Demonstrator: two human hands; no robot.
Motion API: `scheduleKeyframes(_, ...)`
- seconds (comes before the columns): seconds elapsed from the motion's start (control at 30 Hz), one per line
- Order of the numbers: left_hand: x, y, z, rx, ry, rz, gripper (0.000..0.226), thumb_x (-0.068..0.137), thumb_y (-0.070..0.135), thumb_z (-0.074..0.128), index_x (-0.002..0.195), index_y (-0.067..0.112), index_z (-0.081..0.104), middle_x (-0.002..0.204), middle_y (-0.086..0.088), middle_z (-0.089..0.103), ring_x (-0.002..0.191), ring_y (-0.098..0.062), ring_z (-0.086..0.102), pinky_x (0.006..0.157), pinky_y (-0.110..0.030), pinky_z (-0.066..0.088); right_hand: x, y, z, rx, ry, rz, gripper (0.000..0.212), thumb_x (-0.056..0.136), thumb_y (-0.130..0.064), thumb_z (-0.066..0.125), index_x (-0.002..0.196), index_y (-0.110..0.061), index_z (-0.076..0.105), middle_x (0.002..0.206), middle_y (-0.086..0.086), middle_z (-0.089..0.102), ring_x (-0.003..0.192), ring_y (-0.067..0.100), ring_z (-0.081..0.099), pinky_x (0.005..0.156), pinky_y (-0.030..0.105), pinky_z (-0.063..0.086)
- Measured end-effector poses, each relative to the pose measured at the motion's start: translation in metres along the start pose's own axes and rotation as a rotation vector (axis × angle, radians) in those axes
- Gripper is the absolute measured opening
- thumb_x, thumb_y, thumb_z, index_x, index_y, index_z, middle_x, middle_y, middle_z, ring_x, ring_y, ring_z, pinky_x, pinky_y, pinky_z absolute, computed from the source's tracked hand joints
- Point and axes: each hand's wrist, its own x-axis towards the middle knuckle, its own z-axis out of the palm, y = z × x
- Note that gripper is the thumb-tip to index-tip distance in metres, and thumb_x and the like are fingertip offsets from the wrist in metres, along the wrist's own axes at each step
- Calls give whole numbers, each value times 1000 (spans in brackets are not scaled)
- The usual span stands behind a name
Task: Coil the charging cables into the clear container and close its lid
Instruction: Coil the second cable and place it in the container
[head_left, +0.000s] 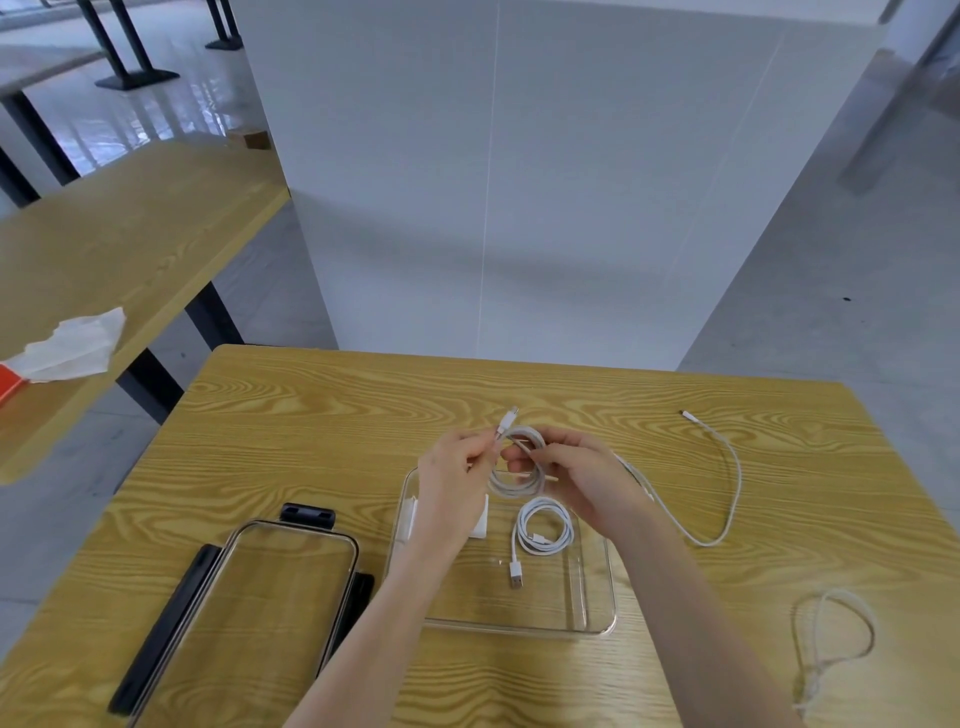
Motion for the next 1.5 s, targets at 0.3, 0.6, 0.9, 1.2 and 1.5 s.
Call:
scheduleKeyframes(0.3,0,11,-9,-285,-40,-157,8,72,17,78,79,20,77,71,12,72,70,5,66,63,-6,46,0,3,4,-79,53,-76,15,86,-13,65,79,1,65,66,6,64,61,16,57,54,23,49)
scheduleKeyframes(0.6,3,1,-16,-789,-411,-576,46,89,43,50,118,8,62,110,-6,68,89,-18,62,75,-27,46,-4,0,4,47,116,-197,40,71,-25,69,93,8,66,68,6,65,55,14,56,58,23,48)
scheduleKeyframes(0.9,-2,13,-18,-727,-142,-129,29,91,1,50,107,18,67,110,2,66,89,-3,63,75,-18,49,-6,-4,9,-41,325,-165,14,83,-14,69,82,0,66,65,7,70,48,16,64,52,27,53)
scheduleKeyframes(1.2,-11,11,-1,-212,-69,256,26,89,14,58,113,22,64,113,16,57,106,7,52,87,-7,40,-9,-7,15,28,409,-160,15,83,-18,70,72,-9,65,61,-1,70,52,9,65,54,25,49)
scheduleKeyframes(1.5,0,11,-6,-367,-124,-120,27,86,32,61,112,25,59,110,7,64,95,3,62,84,-13,49,-14,-13,13,12,335,-74,17,80,-19,72,69,-8,65,60,5,65,51,17,61,50,27,54)
